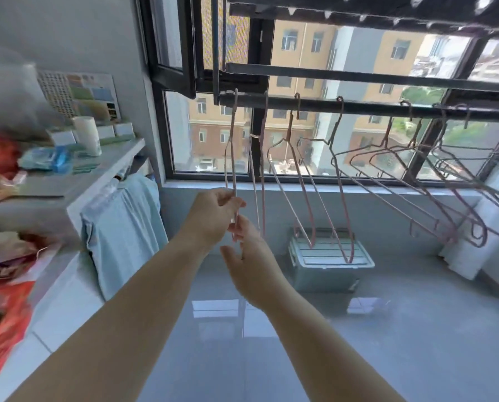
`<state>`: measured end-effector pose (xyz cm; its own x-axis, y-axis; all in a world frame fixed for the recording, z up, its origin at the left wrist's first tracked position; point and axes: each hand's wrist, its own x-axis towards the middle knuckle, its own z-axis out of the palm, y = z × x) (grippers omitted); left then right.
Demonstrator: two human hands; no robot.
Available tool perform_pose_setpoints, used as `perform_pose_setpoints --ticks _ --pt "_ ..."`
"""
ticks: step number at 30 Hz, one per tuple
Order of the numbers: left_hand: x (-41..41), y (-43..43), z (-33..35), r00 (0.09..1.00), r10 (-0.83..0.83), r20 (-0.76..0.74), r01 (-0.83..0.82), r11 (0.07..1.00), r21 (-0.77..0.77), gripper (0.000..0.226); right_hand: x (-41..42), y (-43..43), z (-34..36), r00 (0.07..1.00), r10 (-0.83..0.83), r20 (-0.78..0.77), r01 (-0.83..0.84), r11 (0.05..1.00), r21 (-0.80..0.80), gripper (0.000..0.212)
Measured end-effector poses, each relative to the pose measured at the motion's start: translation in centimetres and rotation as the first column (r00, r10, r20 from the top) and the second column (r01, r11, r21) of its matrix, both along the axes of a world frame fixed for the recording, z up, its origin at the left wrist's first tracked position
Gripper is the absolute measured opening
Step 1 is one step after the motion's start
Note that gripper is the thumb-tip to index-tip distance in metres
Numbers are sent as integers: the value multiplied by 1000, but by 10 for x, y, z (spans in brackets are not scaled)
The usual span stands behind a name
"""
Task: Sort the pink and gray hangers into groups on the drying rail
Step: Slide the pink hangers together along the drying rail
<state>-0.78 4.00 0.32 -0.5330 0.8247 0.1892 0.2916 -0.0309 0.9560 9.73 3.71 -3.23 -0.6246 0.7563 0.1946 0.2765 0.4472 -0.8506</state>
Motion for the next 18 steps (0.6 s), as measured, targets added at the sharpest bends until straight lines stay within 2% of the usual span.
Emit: perform_pose_setpoints --ticks 6,10,13,18 --pt "-6 33 5 994 87 67 -92 993 72 22 -2 26 3 996 87 -1 -87 996 34 53" --pt "-6 64 22 989 113 98 -123 986 112 20 2 44 10 991 135 -26 -135 991 5 68" --pt "-10 86 33 980 126 152 -144 983 115 20 7 54 6 983 167 -72 -170 984 -43 70" --pt "-25 89 16 977 205 58 -206 978 20 23 6 55 -18 964 258 -57 -263 956 -131 68"
